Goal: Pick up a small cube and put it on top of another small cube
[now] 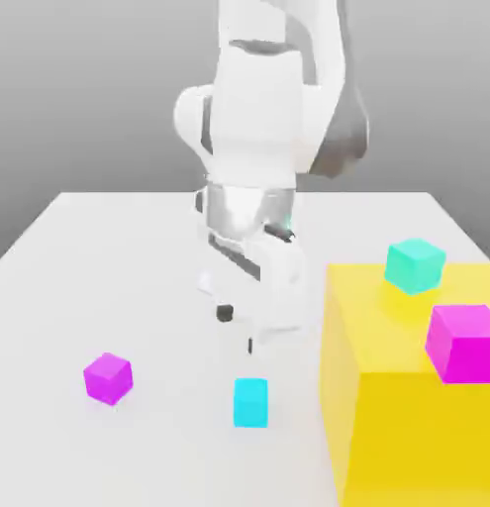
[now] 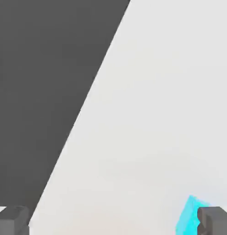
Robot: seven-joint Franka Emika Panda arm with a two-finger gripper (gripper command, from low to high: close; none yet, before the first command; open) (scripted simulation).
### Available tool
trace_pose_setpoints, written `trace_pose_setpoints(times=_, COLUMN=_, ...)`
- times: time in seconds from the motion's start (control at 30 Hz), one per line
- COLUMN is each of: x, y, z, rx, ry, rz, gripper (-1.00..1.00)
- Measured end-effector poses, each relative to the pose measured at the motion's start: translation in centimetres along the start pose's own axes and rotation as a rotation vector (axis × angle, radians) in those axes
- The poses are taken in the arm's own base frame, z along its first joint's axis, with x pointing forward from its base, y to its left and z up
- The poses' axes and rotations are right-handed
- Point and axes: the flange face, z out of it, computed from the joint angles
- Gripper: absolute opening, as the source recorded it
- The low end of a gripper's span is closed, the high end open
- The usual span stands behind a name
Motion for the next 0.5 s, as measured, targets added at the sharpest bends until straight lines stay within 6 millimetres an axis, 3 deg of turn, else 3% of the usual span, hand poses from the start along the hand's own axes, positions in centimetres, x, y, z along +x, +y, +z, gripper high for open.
trace_pose_setpoints(times=0.23, x=1.8, y=5.4, z=6.7, rx=-0.137, ry=0.037, rz=0.280, gripper=0.00)
trace_pose_setpoints(times=0.5, x=1.8, y=6.2, z=11.1, rx=-0.147, ry=0.034, rz=0.311, gripper=0.00)
